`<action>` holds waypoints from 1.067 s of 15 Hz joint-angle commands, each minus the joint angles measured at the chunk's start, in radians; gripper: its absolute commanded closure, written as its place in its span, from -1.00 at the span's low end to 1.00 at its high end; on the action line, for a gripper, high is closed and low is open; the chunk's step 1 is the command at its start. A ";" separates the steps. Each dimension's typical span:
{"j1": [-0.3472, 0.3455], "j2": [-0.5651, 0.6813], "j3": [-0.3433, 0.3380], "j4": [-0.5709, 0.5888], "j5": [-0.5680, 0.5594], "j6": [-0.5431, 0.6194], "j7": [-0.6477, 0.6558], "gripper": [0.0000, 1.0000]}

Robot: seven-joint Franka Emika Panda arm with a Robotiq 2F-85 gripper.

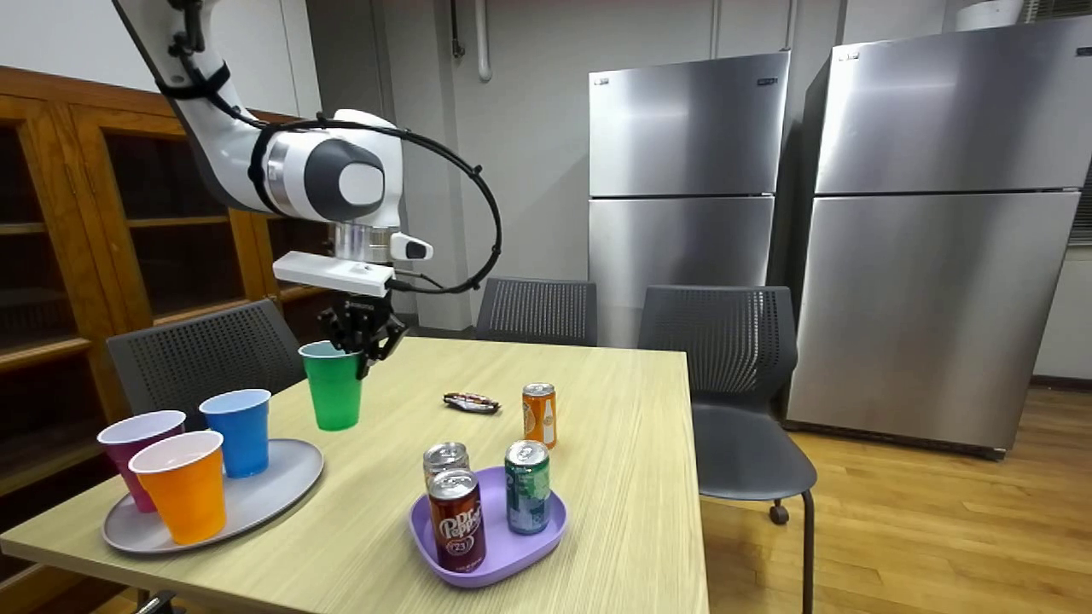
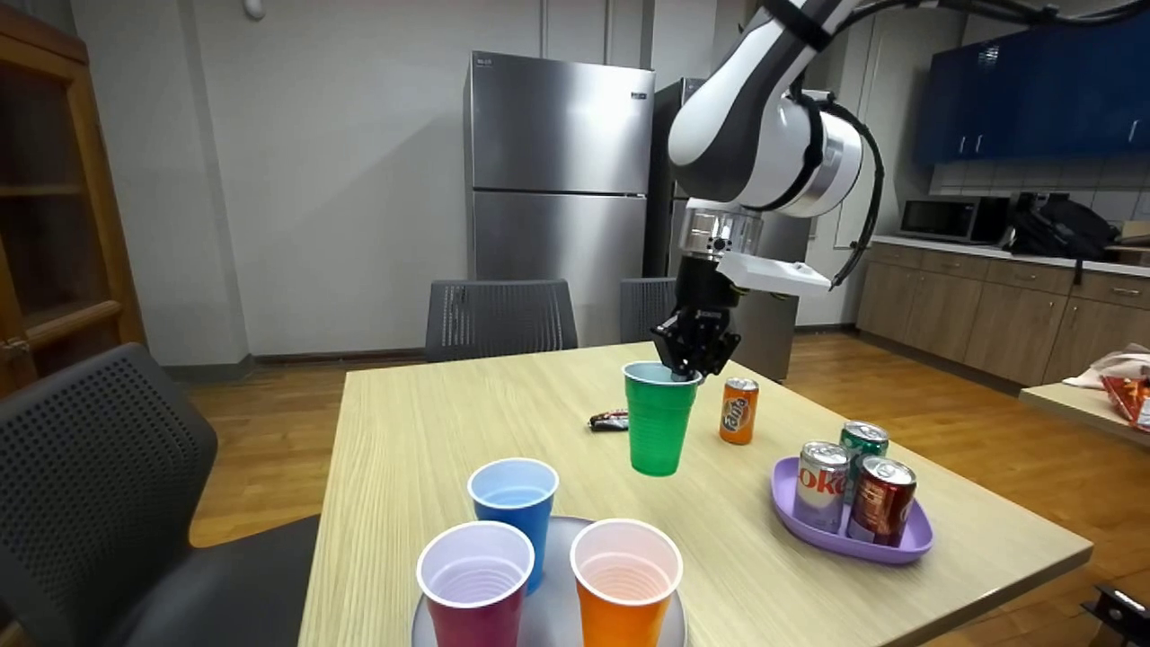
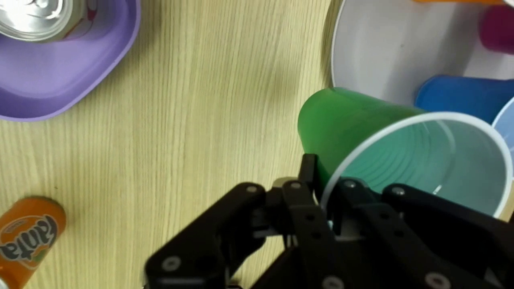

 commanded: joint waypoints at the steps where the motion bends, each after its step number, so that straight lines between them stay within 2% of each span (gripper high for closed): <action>1: -0.025 -0.068 0.044 -0.081 0.042 0.009 -0.129 0.97; 9: -0.008 -0.105 0.077 -0.138 0.062 0.009 -0.235 0.97; 16: 0.028 -0.095 0.097 -0.144 0.040 0.026 -0.194 0.97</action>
